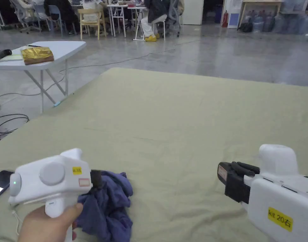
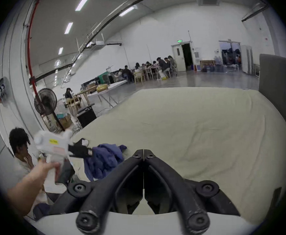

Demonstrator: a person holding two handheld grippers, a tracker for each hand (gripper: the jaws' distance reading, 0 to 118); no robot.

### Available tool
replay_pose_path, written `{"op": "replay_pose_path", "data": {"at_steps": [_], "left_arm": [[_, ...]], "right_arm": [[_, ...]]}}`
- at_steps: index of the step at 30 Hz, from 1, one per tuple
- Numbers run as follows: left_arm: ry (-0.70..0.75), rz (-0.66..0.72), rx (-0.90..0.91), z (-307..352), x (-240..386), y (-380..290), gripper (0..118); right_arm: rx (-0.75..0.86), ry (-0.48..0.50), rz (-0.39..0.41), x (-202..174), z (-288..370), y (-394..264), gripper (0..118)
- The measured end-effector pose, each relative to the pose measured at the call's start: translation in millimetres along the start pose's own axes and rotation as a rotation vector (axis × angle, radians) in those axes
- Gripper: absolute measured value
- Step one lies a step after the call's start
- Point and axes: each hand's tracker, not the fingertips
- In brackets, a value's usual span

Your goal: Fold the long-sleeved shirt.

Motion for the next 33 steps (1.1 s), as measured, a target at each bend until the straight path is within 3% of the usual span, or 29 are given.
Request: {"op": "replay_pose_path", "data": {"at_steps": [3,7,9,14,20,26,31,32,33], "left_arm": [[-0.178,-0.086,0.131,78,79,52,0],[-0.243,-0.226,0.24,161,182,100,0],[-0.355,-0.255,0.284,197,230,115,0],[-0.417,-0.373,0.349,223,322,109,0],[-0.492,-0.365,0.071,103,384,20,0],[-0.348,-0.392,-0.334,-82,399,-154,0],[-0.297,-0.321,-0.578,-159,380,-246,2],[-0.336,-0.281,-0.581,-159,375,-244,21],[-0.336,-0.289,-0.556,-156,374,-240,78]], "right_arm": [[0.052,-0.014,-0.035,11,26,13,0],[0.108,-0.037,-0.058,27,64,30,0],[0.152,-0.059,-0.062,37,88,38,0],[0.238,-0.167,-0.023,61,144,53,0],[0.268,-0.308,-0.058,102,191,47,0],[0.151,-0.367,-0.137,149,199,4,0],[0.081,-0.383,-0.205,174,196,-34,0],[0.072,-0.376,-0.217,178,195,-38,0],[0.068,-0.373,-0.223,180,194,-40,0]]}}
